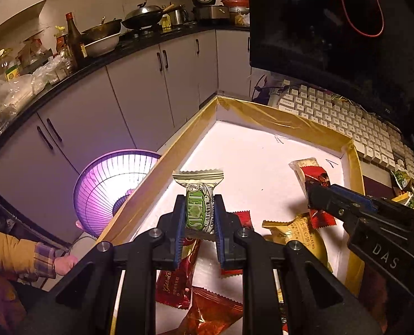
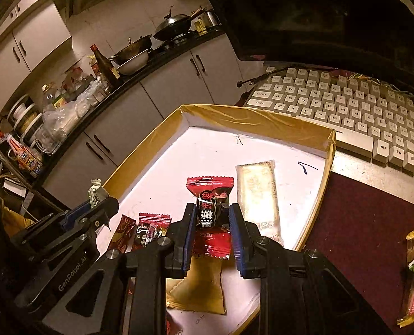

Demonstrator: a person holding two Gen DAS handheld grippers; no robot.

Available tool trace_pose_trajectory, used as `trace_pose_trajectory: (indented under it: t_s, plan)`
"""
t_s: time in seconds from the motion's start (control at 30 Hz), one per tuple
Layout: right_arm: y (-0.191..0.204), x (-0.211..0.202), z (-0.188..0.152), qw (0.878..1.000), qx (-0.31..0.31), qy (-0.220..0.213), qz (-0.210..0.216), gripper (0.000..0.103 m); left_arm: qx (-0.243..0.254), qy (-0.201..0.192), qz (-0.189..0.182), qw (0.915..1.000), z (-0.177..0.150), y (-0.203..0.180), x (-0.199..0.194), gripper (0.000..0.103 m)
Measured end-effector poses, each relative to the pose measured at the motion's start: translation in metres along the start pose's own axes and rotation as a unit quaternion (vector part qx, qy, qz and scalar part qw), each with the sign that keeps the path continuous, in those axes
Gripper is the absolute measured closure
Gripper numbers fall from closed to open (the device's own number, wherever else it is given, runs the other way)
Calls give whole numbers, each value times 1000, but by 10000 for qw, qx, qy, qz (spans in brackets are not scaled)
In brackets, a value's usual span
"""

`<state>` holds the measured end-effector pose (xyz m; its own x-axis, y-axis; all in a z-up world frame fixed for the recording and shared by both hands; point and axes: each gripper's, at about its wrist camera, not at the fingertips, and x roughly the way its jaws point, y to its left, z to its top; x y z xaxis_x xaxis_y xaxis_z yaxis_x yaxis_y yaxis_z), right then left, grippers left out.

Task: Organize snacks
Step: 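Carry the candy and green snack pack into the tray and release both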

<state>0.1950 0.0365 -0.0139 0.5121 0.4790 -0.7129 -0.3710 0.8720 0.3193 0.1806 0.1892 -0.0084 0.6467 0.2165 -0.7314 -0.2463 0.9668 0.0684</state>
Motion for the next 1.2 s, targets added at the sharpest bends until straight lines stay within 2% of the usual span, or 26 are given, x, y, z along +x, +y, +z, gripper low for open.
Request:
trace_pose_trajectory:
  t_s: [0.1, 0.23, 0.5, 0.63, 0.7, 0.73, 0.77, 0.83, 0.87, 0.9, 0.97, 1.03, 1.1, 1.2]
  plan:
    - [-1, 1, 0, 10000, -10, -24, -3, 79, -88, 149, -145, 9997, 3, 6, 9, 87]
    - [-4, 1, 1, 10000, 36, -50, -26, 79, -337, 582, -571, 9961, 8, 17, 29, 87]
    - [-10, 6, 0, 9997, 76, -41, -233, 79, -98, 1077, -582, 9924, 11, 4, 50, 87]
    - [-12, 7, 0, 9998, 95, -50, -173, 76, -30, 1291, -789, 9885, 9, 2, 54, 86]
    - [-14, 6, 0, 9998, 131, -63, -135, 76, -88, 1265, -876, 9880, 8, 4, 48, 84]
    - [-15, 4, 0, 9998, 172, -60, -67, 69, -120, 1232, -924, 9880, 8, 7, 44, 83]
    - [-17, 2, 1, 9997, 217, -73, -11, 58, -152, 1188, -958, 9882, 8, 7, 37, 81]
    - [-19, -9, 1, 9994, 314, -140, 70, 51, -123, 984, -1045, 9896, 8, 6, 17, 78]
    - [-22, -21, 0, 9989, 398, -196, 137, 50, -53, 818, -1091, 9906, 8, 3, 5, 67]
    - [-24, -33, -2, 9983, 472, -256, 234, 49, 9, 659, -1103, 9917, 7, 0, -8, 50]
    - [-29, -57, -10, 9963, 594, -410, 470, 32, 105, 348, -1162, 9926, 2, -11, -36, 32]
    - [-41, -86, -25, 9933, 737, -634, 621, 28, 239, 138, -1458, 9889, -5, -27, -61, 32]
    - [-55, -106, -40, 9912, 871, -757, 642, 28, 394, 24, -1768, 9835, -10, -46, -78, 32]
    - [-89, -137, -61, 9879, 1133, -940, 489, 28, 611, 46, -2237, 9727, -16, -79, -94, 32]
